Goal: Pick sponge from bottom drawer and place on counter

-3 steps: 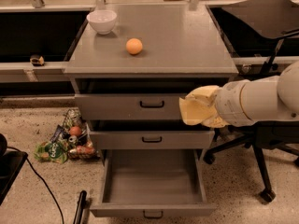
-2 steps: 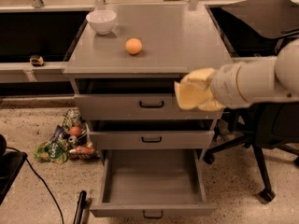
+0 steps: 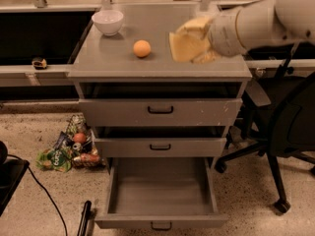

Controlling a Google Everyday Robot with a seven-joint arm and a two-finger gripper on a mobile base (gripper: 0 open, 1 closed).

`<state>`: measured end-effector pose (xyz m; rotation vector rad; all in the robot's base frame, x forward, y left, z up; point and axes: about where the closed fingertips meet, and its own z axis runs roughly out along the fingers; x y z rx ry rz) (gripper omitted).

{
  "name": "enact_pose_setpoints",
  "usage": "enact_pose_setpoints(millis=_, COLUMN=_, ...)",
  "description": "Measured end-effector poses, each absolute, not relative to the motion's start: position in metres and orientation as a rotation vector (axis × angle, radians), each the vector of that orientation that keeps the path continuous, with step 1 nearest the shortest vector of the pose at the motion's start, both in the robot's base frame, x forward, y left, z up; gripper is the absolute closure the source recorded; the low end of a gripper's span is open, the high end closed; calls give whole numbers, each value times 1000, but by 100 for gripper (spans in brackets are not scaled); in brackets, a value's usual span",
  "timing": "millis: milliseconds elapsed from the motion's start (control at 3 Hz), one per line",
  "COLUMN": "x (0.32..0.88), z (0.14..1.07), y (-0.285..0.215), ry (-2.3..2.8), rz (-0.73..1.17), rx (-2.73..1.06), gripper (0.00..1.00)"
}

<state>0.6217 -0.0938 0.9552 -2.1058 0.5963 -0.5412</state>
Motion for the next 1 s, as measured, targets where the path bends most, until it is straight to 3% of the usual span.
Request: enact_pose_setpoints(millis=1000, x=751, z=980, y=-98, ry=697, rz=-427, rx=-1913, gripper=100)
